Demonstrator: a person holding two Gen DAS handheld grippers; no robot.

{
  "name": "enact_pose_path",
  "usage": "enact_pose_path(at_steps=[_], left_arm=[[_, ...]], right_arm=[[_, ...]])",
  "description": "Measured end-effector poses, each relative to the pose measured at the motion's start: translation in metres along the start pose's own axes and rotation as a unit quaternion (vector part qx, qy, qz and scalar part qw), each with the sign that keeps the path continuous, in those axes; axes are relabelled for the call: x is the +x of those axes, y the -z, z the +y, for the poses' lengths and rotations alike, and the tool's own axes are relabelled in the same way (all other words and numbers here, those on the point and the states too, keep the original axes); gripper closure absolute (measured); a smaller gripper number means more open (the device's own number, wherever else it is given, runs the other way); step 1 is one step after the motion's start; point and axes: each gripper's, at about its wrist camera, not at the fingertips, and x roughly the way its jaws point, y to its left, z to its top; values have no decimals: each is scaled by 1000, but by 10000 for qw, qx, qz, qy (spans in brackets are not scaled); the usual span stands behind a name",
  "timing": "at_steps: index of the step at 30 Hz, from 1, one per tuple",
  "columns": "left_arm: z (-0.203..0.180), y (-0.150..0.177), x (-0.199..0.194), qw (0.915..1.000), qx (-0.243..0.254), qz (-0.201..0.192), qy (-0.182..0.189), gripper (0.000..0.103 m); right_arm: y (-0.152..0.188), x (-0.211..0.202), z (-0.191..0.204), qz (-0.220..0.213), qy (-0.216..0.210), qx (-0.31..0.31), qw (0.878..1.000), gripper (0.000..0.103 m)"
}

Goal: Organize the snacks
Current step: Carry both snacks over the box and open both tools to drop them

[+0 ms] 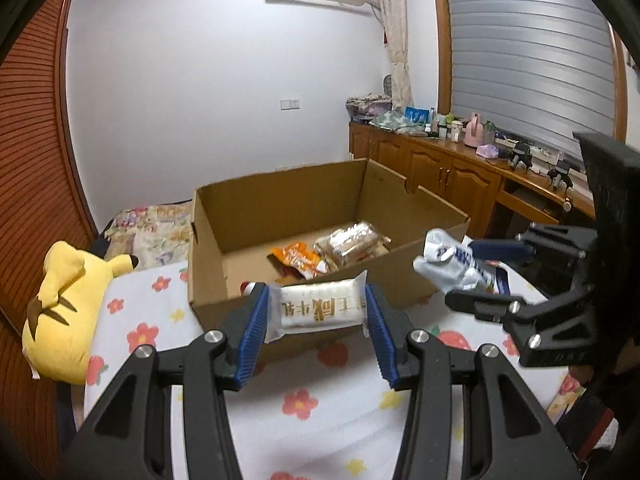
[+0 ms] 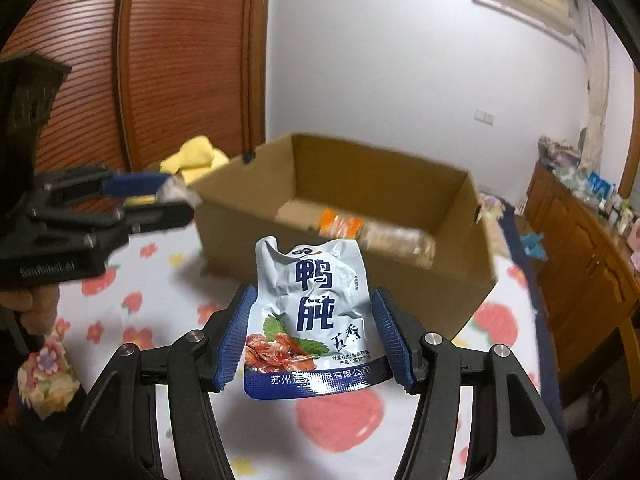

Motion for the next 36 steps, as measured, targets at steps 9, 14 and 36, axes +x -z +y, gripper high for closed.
enact_pose_path(at_steps=[9,14,36], left_arm=[[6,-23,27,10000,29,36,-69,55],[11,-37,45,9999,24,79,-123,55],[14,-54,116,9987,57,432,-248,48]], right_arm=[[-31,8,-20,-230,7,-66,9997,41],[-40,17,-34,-237,-31,-82,9997,41],[-53,78,-82,165,218,263,9993,42]])
